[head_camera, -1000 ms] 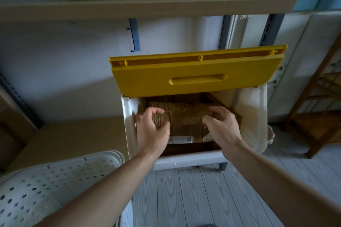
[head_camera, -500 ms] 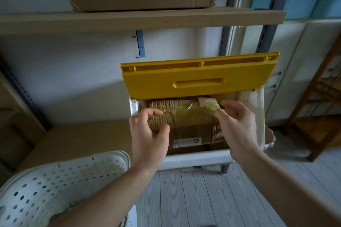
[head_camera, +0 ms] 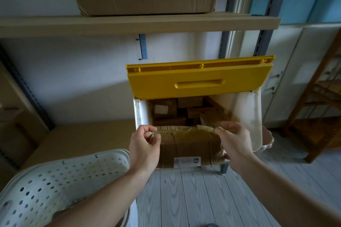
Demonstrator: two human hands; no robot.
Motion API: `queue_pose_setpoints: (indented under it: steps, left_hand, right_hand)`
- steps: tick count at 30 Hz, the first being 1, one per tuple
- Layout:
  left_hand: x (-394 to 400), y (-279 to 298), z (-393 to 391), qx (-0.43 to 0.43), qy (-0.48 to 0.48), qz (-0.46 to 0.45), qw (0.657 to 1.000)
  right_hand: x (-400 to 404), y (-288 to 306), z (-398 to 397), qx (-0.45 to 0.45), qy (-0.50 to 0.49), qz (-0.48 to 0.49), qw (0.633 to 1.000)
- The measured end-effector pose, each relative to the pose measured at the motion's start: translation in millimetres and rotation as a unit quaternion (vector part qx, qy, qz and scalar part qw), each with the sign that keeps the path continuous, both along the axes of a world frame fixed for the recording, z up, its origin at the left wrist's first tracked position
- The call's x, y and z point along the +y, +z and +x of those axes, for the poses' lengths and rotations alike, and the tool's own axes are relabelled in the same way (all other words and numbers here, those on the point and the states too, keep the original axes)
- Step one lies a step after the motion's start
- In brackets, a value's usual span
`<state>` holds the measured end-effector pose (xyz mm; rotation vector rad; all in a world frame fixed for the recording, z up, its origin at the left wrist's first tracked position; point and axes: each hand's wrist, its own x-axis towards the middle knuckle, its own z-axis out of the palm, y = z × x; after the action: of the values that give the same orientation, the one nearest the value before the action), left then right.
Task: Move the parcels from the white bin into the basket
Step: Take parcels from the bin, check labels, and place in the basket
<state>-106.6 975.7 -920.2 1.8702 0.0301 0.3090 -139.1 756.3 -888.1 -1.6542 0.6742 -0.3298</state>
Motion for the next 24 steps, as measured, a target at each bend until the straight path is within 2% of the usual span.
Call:
queue_pose_setpoints:
  steps: [4, 7, 14, 17, 20, 24]
  left_hand:
    - [-1, -3, 1, 0.001, 0.003, -0.011, 1.0]
    - [-5, -3, 0, -0.007, 0.003, -0.016, 1.0]
    - [-2, 17, -6, -0.034, -0.028, -0.071, 0.997]
    - [5, 33, -8, -0.056, -0.052, -0.108, 0.991]
    - [14, 47, -15, -0.096, -0.086, -0.111, 0.985]
    - [27, 62, -27, -0.109, -0.082, -0.17, 0.976]
  right_hand:
    - [5, -2, 1, -0.009, 0.014, 0.011, 1.0]
    - [3, -7, 6, -0.002, -0.011, 0.038, 0.999]
    - [-5, -5, 8, 0.013, -0.013, 0.103, 0.994]
    - [-12, 5, 4, -0.01, 0.047, 0.175, 0.983]
    - [-11, 21, -2, -0.059, 0.117, 0.278, 0.951]
    - [2, 29, -7, -0.109, 0.203, 0.302, 0.925]
